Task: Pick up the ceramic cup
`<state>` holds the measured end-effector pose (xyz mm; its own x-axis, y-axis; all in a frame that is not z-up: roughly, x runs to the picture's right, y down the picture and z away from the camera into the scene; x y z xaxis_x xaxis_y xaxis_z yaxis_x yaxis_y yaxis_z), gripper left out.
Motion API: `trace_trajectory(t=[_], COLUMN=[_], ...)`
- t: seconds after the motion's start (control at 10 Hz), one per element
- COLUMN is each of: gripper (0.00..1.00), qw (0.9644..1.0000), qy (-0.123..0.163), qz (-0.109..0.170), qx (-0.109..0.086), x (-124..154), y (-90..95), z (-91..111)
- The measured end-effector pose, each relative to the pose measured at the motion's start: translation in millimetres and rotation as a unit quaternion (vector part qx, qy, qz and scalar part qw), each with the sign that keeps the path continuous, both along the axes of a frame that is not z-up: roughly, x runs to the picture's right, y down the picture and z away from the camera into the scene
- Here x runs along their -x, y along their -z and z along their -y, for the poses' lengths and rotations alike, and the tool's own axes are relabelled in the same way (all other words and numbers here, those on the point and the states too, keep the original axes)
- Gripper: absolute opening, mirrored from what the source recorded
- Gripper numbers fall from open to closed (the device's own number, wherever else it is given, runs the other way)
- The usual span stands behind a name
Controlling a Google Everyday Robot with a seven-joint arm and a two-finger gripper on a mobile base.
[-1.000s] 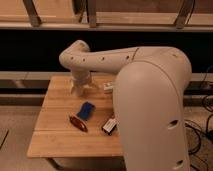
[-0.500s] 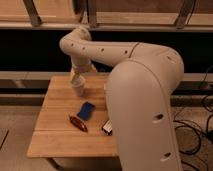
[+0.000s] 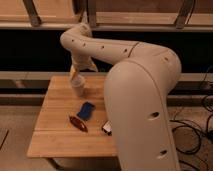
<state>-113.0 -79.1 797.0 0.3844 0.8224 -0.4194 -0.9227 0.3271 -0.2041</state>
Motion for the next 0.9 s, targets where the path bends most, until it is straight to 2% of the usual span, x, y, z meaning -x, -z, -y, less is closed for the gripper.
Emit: trace_trajectory(t=[0.2,0.4,0.5,0.6,0.9], gripper=[0.8,0.8,0.8,0.8,0.8], qw=[0.9998,0.999,0.9985,0.9982,0.9984], qy=[-0.004,0.013,0.016,0.018,0.0], qz=[0.011,0.032,0.043,0.051,0.056], qx=[-0.016,-0.029,-0.029,-0.025,0.006], x=[7,18,21,22,21], y=[-30.6,-62.8,-75.5,-87.7,-117.3], z=[9,20,22,19,5])
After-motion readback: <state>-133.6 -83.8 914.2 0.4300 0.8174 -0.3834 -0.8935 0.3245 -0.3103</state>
